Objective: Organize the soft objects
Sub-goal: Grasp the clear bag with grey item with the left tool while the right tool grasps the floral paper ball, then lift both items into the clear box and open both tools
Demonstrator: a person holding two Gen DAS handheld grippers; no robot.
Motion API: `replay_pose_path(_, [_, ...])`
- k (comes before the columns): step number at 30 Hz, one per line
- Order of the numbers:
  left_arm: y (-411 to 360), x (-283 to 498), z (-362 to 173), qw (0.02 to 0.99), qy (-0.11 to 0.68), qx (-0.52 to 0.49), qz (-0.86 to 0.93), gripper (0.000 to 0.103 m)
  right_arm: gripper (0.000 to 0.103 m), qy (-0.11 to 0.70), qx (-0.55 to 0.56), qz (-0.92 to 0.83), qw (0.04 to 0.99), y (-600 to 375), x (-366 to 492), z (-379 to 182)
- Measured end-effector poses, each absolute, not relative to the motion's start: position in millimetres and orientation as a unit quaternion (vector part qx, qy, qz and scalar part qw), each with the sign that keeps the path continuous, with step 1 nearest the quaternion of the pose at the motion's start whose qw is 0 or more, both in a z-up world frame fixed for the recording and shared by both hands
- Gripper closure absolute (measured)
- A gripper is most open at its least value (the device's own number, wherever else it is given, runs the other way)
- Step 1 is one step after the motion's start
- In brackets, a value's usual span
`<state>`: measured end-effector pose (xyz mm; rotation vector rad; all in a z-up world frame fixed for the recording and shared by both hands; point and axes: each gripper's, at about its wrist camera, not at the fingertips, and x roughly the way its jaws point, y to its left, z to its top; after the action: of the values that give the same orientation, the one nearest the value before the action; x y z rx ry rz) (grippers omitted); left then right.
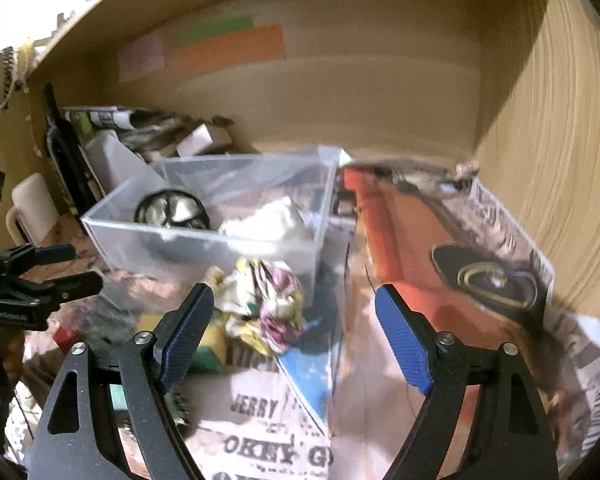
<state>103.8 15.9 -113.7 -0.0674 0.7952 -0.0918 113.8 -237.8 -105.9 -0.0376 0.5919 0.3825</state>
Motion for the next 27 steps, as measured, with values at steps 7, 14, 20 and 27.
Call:
replay_pose_path(7, [9,97,-128,0.917,0.392,-0.040,-0.059,0.010,0.043,0.325,-0.005,0.202,0.924,-236,127,-123])
replay_pose_path(14, [4,95,-133,0.913,0.395,-0.046,-0.090,0.041,0.084,0.344,-0.002,0.215,0.914,-228,134,-134])
replay_pose_path(20, [-1,94,-129,0.919,0.381,-0.030,-0.095,0.064,0.092,0.316,-0.008,0.208,0.926,-229,127,-127])
replay_pose_path(27, [5,90,-119,0.925,0.367,-0.036,-0.092,0.073,0.092,0.289,-0.006,0.212,0.934,-231,117,-111])
